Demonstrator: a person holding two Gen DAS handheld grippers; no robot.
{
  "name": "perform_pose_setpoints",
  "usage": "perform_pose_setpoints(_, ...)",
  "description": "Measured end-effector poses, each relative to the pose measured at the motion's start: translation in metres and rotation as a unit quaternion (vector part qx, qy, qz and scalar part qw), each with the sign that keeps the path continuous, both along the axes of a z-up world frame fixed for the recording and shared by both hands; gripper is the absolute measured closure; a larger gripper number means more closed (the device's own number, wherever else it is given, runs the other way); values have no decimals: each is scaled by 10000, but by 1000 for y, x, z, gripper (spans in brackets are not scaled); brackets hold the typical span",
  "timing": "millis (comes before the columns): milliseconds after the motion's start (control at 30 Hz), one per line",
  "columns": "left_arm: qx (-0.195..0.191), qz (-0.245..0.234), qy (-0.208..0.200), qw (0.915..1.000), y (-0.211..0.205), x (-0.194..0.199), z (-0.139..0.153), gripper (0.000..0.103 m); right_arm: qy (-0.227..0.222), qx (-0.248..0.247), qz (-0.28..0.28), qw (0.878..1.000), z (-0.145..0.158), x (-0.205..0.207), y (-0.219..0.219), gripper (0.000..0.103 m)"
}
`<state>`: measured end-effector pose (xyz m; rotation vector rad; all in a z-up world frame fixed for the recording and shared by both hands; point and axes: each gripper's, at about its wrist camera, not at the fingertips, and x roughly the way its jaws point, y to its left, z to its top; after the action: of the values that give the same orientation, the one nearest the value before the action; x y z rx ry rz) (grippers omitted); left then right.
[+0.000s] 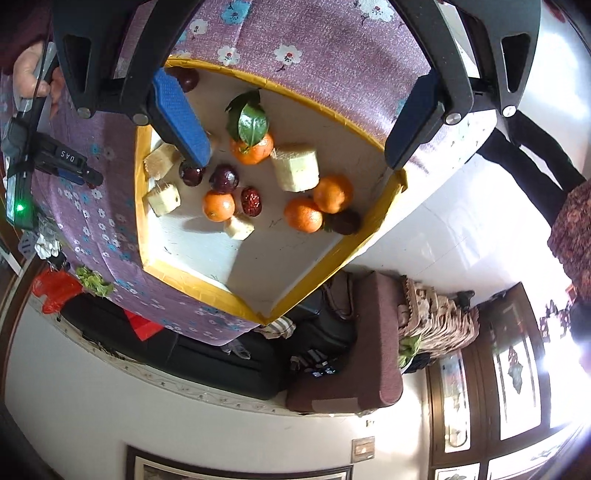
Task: Organize fruits
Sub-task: 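Grasp the red date with the right gripper and lift it, then lower the red date into the tray and open the right gripper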
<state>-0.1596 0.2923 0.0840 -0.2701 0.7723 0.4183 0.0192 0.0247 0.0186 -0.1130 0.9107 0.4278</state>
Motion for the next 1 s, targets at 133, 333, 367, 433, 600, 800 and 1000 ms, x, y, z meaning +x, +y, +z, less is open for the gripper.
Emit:
perform_pose_setpoints(133,-91,-77,-23,9999,-2,-7,2,8,-72,-95,-6,9999,0,-3,4,81)
perform_pose_setpoints(333,-49,-142,-141,9998,-4,-18,8,8,459,942,-22,9945,7,-9,-20,81)
perform_pose_setpoints(367,-49,-149,-155,9998,-5,-19,8,8,559,1172,-38,9915,8,-10,-26,81)
perform_pose_setpoints(433,-61,-181,-159,9997,-6,-20,8,8,789,1724,-26,9819,10,-14,-39,81)
perform_pose_setpoints(600,67,-228,-169,9996,-11,-23,7,8,1214,2606,200,9576,17,-27,-43,80)
perform_pose_setpoints(800,899,2,-118,9959,-19,-27,9,7,1080,2495,639,9602,38,-54,-5,80)
perform_pose_setpoints(1000,1382,213,-116,9901,-19,-31,10,7,776,2211,1146,9654,61,-85,44,80)
